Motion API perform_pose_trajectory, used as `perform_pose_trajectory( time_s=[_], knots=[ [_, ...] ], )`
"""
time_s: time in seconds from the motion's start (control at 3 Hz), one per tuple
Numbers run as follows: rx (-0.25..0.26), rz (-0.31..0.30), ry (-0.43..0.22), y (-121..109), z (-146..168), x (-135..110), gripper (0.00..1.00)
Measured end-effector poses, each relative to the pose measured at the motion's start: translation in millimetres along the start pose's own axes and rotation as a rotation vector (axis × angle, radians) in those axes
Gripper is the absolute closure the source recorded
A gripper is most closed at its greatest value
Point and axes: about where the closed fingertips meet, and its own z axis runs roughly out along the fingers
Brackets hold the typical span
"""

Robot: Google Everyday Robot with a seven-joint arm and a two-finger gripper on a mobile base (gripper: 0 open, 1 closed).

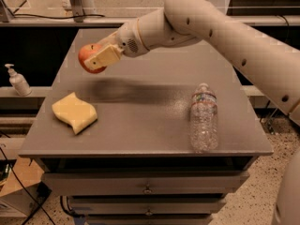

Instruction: Move apple near sponge

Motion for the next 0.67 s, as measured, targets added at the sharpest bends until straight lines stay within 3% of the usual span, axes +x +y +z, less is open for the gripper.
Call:
perform_pose_trajectory(
  time_s=[0.33, 0.67],
  knots=[
    [-0.067, 0.056, 0.024, 20, 13, 22, 1.0],
    [-0.117, 0.109, 0.05, 35, 23, 41, 0.82]
  ],
)
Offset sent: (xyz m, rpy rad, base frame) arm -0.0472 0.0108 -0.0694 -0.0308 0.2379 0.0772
